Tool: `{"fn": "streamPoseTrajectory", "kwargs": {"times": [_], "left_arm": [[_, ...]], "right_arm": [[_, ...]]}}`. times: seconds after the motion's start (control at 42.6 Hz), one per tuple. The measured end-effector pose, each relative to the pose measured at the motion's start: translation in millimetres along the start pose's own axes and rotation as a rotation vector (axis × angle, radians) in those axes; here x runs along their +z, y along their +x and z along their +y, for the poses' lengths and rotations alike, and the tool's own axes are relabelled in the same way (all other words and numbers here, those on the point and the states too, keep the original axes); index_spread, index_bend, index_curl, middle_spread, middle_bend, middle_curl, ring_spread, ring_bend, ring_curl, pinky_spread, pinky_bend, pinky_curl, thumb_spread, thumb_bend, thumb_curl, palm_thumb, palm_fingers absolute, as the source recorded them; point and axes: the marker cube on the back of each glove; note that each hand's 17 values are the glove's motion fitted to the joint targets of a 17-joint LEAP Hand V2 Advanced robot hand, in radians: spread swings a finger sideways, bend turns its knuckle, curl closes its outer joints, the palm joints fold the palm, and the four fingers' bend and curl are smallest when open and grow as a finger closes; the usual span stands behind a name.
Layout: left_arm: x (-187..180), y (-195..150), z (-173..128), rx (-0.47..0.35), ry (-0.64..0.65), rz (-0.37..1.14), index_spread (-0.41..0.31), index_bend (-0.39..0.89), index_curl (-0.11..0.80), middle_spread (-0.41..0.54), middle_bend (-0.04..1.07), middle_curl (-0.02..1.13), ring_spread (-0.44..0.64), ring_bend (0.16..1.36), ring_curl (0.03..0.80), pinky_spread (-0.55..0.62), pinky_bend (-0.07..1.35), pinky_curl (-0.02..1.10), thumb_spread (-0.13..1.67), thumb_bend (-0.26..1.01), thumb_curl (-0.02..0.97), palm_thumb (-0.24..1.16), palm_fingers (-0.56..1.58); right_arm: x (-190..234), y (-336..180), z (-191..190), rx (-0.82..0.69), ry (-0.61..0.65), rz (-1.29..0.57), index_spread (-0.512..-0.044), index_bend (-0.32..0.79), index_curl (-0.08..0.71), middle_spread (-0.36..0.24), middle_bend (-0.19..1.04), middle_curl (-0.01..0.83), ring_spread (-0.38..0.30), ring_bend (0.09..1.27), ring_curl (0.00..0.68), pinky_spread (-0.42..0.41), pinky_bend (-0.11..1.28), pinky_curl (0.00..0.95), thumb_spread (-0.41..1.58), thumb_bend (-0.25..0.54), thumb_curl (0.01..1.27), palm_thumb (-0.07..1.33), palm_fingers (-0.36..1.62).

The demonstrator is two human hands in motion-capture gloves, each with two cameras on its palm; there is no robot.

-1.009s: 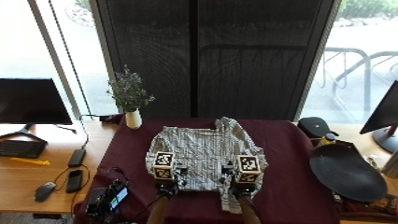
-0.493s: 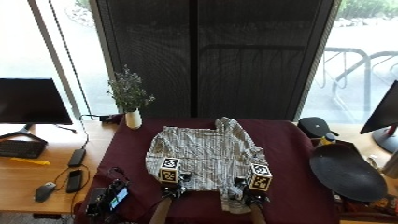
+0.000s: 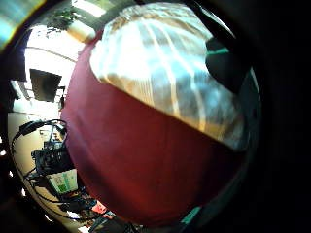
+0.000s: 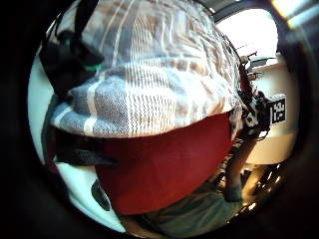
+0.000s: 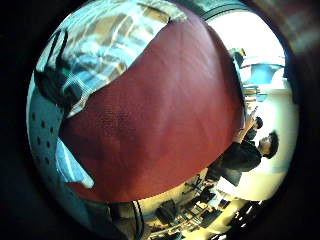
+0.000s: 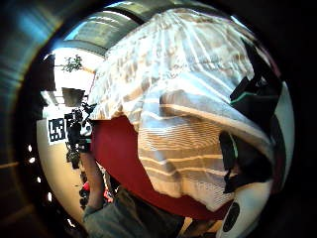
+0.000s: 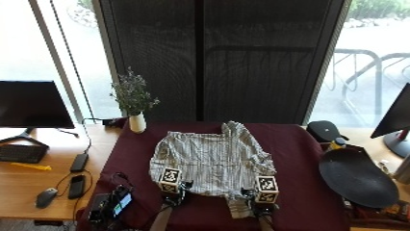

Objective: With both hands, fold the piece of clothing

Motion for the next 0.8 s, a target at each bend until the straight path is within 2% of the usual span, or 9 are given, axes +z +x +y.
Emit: {"fn": "streamPoseTrajectory", "kwargs": {"times": [0.023, 0.047, 0.07, 0.211, 0.352, 0.422, 0.587, 0.728, 0.798], "left_arm": [[-3, 2, 8, 0.008, -0.057, 0.019, -0.204, 0.35, 0.38, -0.152, 0.32, 0.39, -0.07, 0.54, 0.28, 0.16, 0.27, 0.26, 1.17, 0.04, 0.322, 0.54, 0.86], [-7, 4, 15, 0.017, -0.106, 0.031, -0.199, 0.31, 0.373, -0.144, 0.26, 0.38, -0.05, 0.52, 0.274, 0.17, 0.29, 0.27, 1.17, 0.03, 0.319, 0.53, 0.74], [-13, 4, 19, 0.026, -0.142, 0.037, -0.222, 0.36, 0.398, -0.181, 0.37, 0.44, -0.12, 0.56, 0.314, 0.13, 0.23, 0.26, 1.18, 0.04, 0.322, 0.55, 0.93], [-93, 0, 32, 0.16, -0.352, 0.067, -0.267, 0.33, 0.411, -0.258, 0.43, 0.46, -0.25, 0.59, 0.335, 0.07, 0.11, 0.23, 1.22, 0.03, 0.32, 0.59, 1.09], [-134, -9, -12, 0.217, -0.42, 0.038, -0.29, 0.31, 0.429, -0.297, 0.46, 0.49, -0.31, 0.61, 0.367, 0.02, 0.11, 0.21, 1.24, 0.02, 0.315, 0.61, 1.12], [-135, -16, -54, 0.157, -0.429, -0.012, -0.296, 0.29, 0.434, -0.308, 0.47, 0.49, -0.34, 0.65, 0.381, 0.01, 0.1, 0.2, 1.25, 0.02, 0.315, 0.63, 1.14], [-147, -27, -130, -0.125, -0.327, -0.138, -0.296, 0.24, 0.443, -0.334, 0.54, 0.51, -0.36, 0.68, 0.403, 0.0, 0.09, 0.17, 1.32, 0.04, 0.308, 0.68, 1.14], [-108, -27, -173, -0.196, -0.244, -0.215, -0.298, 0.23, 0.459, -0.329, 0.51, 0.51, -0.37, 0.78, 0.436, 0.0, 0.09, 0.14, 1.37, 0.05, 0.305, 0.72, 1.13], [-86, -22, -179, -0.177, -0.28, -0.214, -0.3, 0.24, 0.468, -0.326, 0.5, 0.52, -0.37, 0.81, 0.453, 0.01, 0.09, 0.13, 1.38, 0.05, 0.301, 0.72, 1.13]], "right_arm": [[-4, 0, 2, -0.008, 0.007, -0.006, -0.319, 0.25, 0.343, -0.164, 0.26, 0.316, -0.156, 0.46, 0.303, -0.046, 0.45, 0.304, 1.11, 0.086, 0.39, 0.9, 1.08], [-8, 0, 5, -0.016, 0.01, -0.015, -0.327, 0.34, 0.377, -0.177, 0.15, 0.288, -0.137, 0.36, 0.275, 0.006, 0.39, 0.284, 1.12, 0.076, 0.39, 0.89, 0.81], [-14, 0, 7, -0.026, 0.009, -0.024, -0.311, 0.23, 0.372, -0.175, 0.29, 0.346, -0.186, 0.52, 0.367, -0.087, 0.46, 0.345, 1.12, 0.09, 0.4, 0.93, 1.17], [-93, -1, 21, -0.101, 0.07, -0.077, -0.298, 0.15, 0.375, -0.187, 0.31, 0.375, -0.237, 0.6, 0.398, -0.2, 0.47, 0.357, 1.11, 0.088, 0.4, 0.98, 1.3], [-156, -15, -40, -0.051, 0.301, -0.086, -0.292, 0.14, 0.369, -0.201, 0.36, 0.406, -0.258, 0.66, 0.427, -0.27, 0.48, 0.368, 1.08, 0.066, 0.4, 1.0, 1.34], [-165, -25, -92, 0.022, 0.322, -0.09, -0.291, 0.13, 0.365, -0.208, 0.37, 0.416, -0.263, 0.7, 0.437, -0.292, 0.48, 0.371, 1.07, 0.053, 0.39, 1.01, 1.35], [-146, -38, -221, 0.214, 0.312, -0.138, -0.294, 0.16, 0.37, -0.221, 0.36, 0.425, -0.266, 0.73, 0.445, -0.322, 0.51, 0.379, 1.05, 0.045, 0.4, 1.06, 1.33], [-175, -46, -284, 0.263, 0.645, -0.032, -0.294, 0.16, 0.373, -0.221, 0.33, 0.428, -0.268, 0.75, 0.447, -0.336, 0.53, 0.382, 1.01, 0.024, 0.41, 1.09, 1.33], [-168, -51, -301, 0.261, 0.644, 0.022, -0.294, 0.16, 0.374, -0.222, 0.33, 0.431, -0.269, 0.76, 0.447, -0.341, 0.53, 0.381, 0.97, 0.006, 0.41, 1.09, 1.34]]}}
